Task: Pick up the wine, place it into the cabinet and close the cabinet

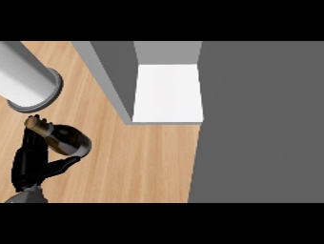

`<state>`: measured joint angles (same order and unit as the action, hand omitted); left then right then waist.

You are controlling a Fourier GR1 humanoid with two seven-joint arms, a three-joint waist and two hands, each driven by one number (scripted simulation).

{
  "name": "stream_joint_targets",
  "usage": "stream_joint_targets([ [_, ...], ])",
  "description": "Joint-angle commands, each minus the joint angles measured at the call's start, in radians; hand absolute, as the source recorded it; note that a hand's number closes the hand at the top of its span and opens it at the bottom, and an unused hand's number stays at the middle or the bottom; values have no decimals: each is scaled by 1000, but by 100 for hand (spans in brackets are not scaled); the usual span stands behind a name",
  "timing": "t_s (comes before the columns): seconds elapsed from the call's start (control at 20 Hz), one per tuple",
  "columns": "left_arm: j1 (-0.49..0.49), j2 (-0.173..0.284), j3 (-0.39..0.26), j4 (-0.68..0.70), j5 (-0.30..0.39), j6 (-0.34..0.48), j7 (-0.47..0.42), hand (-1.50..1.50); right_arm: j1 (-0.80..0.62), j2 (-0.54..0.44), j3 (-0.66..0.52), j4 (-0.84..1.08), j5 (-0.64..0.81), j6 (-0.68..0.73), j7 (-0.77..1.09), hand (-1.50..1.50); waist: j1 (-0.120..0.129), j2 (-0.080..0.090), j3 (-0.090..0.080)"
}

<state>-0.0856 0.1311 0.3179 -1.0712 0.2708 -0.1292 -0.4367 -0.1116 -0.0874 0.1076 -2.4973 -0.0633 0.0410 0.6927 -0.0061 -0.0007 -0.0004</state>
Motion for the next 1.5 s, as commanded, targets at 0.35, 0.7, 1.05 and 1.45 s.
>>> stream_joint_targets([
  [0.35, -77, 18, 1, 148, 5, -14, -43, -150, 82, -36, -66, -192, -135, 34, 62, -150, -5, -1, 0],
  [0.7, -173, 14, 25, 318, 15, -29, -159, -150, 37, -20, -43, -161, -92, 19, 55, -150, -6, 1, 0],
  [1.05, -175, 85, 23, 369, 66, -222, -146, 150, 93, 5, -48, -87, -83, 47, -60, -150, -2, 1, 1],
  [1.45, -201, 43, -95, 410, -140, -59, -341, 150, 44, 11, 10, -96, -38, 20, 4, -150, -9, 1, 0],
])
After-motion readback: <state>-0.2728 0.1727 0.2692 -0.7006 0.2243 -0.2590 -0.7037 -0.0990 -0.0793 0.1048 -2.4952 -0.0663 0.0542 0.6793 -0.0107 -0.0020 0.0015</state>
